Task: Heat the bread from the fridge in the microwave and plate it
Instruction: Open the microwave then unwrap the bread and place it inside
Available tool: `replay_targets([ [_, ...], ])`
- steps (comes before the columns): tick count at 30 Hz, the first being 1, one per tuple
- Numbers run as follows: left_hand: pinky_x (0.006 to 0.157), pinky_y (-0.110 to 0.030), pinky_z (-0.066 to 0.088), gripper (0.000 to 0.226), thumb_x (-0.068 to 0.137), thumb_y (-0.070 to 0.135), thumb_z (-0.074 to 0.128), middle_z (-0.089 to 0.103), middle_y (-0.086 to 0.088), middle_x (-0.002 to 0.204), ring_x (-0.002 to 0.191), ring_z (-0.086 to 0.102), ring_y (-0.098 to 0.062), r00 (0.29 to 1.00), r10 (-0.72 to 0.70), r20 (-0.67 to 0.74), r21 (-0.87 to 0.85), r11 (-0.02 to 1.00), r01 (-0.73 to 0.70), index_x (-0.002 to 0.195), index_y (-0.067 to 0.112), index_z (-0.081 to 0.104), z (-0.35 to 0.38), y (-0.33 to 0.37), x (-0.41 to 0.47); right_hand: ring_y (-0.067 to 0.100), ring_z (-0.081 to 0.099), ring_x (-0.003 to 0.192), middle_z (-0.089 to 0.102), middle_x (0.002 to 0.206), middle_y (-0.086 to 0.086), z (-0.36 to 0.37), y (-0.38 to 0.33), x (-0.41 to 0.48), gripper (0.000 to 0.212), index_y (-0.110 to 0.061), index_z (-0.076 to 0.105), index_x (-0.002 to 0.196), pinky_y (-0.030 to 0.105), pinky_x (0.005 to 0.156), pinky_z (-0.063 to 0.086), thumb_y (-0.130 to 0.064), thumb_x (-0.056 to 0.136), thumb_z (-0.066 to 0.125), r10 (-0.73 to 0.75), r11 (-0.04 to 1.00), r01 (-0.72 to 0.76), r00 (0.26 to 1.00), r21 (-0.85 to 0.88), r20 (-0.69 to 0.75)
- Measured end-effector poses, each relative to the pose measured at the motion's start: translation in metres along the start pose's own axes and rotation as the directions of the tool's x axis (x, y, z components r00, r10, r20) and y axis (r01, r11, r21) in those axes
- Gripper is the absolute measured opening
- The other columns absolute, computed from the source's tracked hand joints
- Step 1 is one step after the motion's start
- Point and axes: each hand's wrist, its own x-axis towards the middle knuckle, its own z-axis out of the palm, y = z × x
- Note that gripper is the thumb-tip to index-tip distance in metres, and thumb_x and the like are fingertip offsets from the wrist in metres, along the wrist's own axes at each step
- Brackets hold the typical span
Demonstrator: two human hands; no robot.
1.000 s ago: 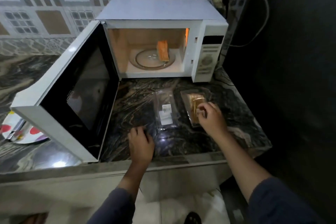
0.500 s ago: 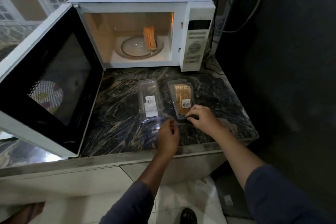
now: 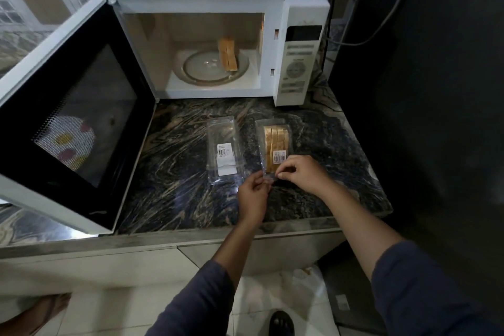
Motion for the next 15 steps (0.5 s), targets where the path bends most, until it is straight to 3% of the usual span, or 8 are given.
replay_targets([
  [3,0.084,-0.029,0.051,0.033,0.087,-0.002,0.058,0.066,-0.021,0.107,0.093,0.063,-0.024,1.000,0.003,0.008,-0.030,1.000,-0.003,0.119,-0.009,0.055,-0.0005,-0.0006,-0.0007,0.012,0.060,0.093,0.063,0.090,-0.013,-0.0006,-0.0017,0.0013,0.006,-0.027,0.073,0.082,0.032,0.085,0.049,-0.025,0.084,0.067,0.027,1.000,-0.026,1.000,-0.009,0.012],
  [8,0.072,-0.016,0.052,0.034,0.085,-0.008,0.057,0.065,-0.018,0.102,0.079,0.061,-0.011,1.000,-0.024,-0.018,-0.096,0.995,0.022,0.118,-0.009,0.053,0.0015,-0.0019,0.0002,0.013,0.061,0.095,0.070,0.098,-0.007,-0.0003,-0.0044,0.0045,0.010,-0.033,0.070,0.076,0.035,0.086,0.051,-0.027,0.083,0.067,0.059,0.998,-0.059,0.997,-0.004,0.049],
  [11,0.071,-0.016,0.051,0.032,0.083,-0.007,0.060,0.064,-0.014,0.097,0.076,0.061,-0.012,0.994,-0.095,-0.056,-0.158,0.984,0.085,0.115,-0.007,0.057,0.0045,-0.0003,0.0019,0.014,0.062,0.094,0.070,0.096,-0.006,-0.0016,-0.0054,0.0052,0.010,-0.032,0.071,0.076,0.036,0.087,0.051,-0.025,0.082,0.068,0.061,0.998,-0.062,0.996,0.008,0.067],
  [15,0.077,-0.028,0.054,0.029,0.078,-0.005,0.067,0.068,-0.018,0.094,0.084,0.064,-0.025,0.962,-0.256,-0.089,-0.276,0.935,0.223,0.107,-0.005,0.064,0.0065,0.0014,0.0084,0.016,0.062,0.094,0.070,0.097,-0.003,-0.0045,-0.0084,0.0064,0.014,-0.032,0.070,0.072,0.039,0.089,0.051,-0.023,0.082,0.068,0.053,0.998,-0.055,0.994,0.016,0.098],
])
